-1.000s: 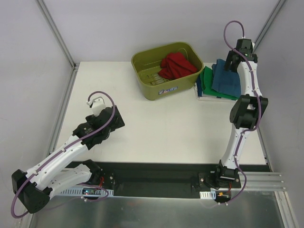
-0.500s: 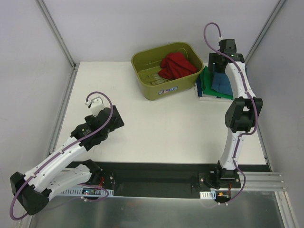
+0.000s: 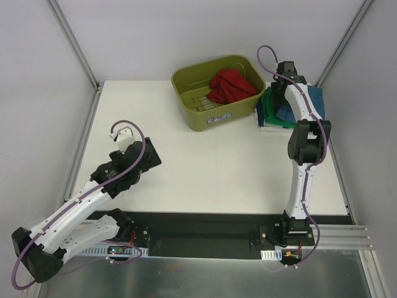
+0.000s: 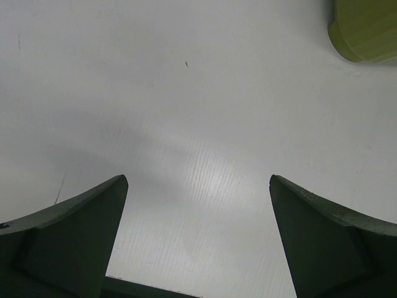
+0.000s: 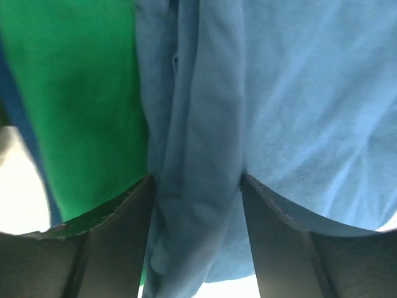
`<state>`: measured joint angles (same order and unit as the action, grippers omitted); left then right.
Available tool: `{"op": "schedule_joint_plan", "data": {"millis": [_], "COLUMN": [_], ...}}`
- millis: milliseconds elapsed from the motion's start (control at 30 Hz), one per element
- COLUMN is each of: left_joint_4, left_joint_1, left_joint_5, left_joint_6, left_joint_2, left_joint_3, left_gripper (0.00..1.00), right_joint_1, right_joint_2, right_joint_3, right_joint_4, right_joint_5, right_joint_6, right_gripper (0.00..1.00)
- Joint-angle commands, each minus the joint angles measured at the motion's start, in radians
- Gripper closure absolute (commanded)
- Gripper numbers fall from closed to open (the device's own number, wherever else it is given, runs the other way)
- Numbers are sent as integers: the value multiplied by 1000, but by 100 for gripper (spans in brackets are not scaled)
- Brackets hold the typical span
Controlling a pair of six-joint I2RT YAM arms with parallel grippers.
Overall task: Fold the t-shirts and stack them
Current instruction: Put the neatly folded tshirt into the corner of the board with the right arm
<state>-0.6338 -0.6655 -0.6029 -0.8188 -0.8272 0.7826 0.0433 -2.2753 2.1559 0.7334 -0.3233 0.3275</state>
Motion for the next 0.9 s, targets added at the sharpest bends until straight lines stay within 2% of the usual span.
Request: {"op": "schedule_joint_plan", "data": {"millis": [0,33,100,133,300,333,467,600,867], "left_joint_4": [-4,-4,-3,-3,-3,-3,-3,-3,-3], "left_joint_1": [12,14,14,15,15,15,17,17,17], "left_joint_5": [-15,-14,-12,-12,-6,-6,-6,-9,-6], "left_joint_6": [6,6,6,6,9,9,4,7,4], "left_joint_2": [-7,-9,-9,-10,-9,-10,-12,-26,-35], "left_joint_3": [-3,-3,0,0,0,-2,-8,-5,-5], "left_gripper": [1,1,1,1,1,1,1,1,1], "right_joint_1": [0,-2,-3,-2,-6,-6,-10,-8,15], "right_joint_2": [-19,-23,-18,-12,62,74,155,204,180], "right_joint_3": [42,44,45,45,59,62,62,65,90], "right_joint_4": [24,23,18,14,-14,-15,-35,-34,15], "right_joint_5": [-82,-91,-109,-108,-102,-111,-160,-123,-36], "right_joint_6": [30,24,12,5,2,4,21,30,12], "right_gripper": [41,51,63,74,87,96,99,100,99]}}
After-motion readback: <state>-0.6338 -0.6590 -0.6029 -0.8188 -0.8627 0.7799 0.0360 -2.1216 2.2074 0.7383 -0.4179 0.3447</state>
